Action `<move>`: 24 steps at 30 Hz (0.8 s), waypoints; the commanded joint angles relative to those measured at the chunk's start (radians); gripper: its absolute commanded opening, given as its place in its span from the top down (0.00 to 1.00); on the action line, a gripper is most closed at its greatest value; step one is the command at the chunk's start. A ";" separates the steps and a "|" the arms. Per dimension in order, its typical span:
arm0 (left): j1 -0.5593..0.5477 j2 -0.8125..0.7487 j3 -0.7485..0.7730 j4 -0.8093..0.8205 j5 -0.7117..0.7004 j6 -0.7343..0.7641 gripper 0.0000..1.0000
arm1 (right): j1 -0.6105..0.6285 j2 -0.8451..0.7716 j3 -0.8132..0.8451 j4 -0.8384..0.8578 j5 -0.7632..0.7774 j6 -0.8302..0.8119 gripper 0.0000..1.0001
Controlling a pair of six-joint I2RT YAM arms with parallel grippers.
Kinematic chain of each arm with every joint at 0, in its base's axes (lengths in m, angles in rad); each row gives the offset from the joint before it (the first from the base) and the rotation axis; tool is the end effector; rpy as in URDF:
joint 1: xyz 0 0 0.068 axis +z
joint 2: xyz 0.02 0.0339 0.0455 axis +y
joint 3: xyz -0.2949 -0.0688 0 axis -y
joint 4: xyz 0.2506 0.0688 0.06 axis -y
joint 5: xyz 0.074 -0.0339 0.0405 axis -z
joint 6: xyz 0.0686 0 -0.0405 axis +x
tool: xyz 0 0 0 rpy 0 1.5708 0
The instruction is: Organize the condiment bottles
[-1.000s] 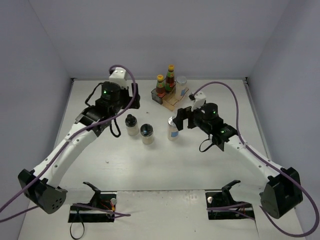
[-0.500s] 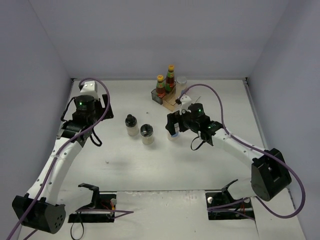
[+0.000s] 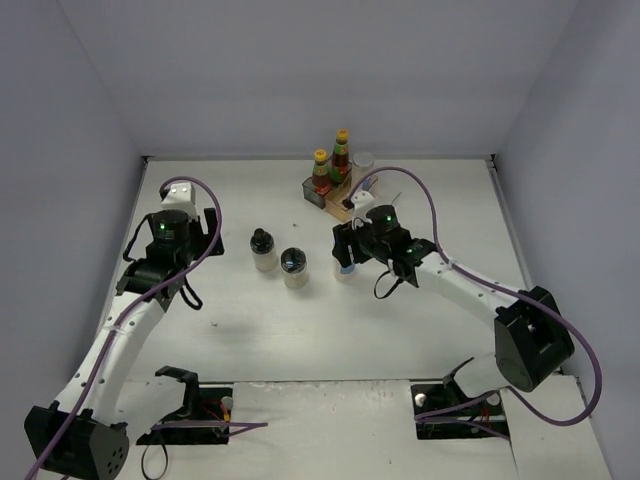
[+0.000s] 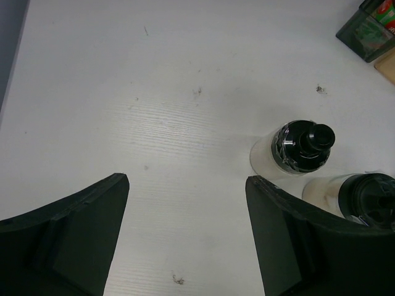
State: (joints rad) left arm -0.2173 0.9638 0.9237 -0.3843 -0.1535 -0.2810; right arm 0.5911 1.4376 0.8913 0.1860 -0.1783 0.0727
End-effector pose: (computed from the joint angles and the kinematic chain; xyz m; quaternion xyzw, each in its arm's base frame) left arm 0.2306 -0.0402 0.3472 -0.0682 0.8359 -0.0709 0.5399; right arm 0.2909 0.2099 0.2770 -0.2589 0.7788 0.2539 0.5119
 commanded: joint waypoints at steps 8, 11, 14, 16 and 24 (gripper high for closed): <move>0.009 -0.022 0.004 0.074 0.031 0.008 0.23 | -0.011 -0.002 0.336 -0.014 0.135 -0.040 1.00; 0.009 -0.013 0.004 0.076 0.042 0.006 0.23 | -0.042 0.044 0.437 -0.014 0.149 -0.037 1.00; 0.009 -0.011 0.004 0.074 0.048 0.005 0.23 | -0.092 0.105 0.518 0.003 0.137 -0.018 1.00; 0.010 -0.013 0.004 0.074 0.052 0.005 0.23 | -0.129 0.151 0.550 0.021 0.102 0.016 1.00; 0.009 -0.019 0.006 0.071 0.054 0.005 0.23 | -0.198 0.309 0.692 0.052 0.025 0.029 1.00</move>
State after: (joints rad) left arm -0.2131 0.9539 0.9043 -0.3683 -0.1081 -0.2810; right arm 0.3843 1.7439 1.4891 0.1143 -0.1104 0.0898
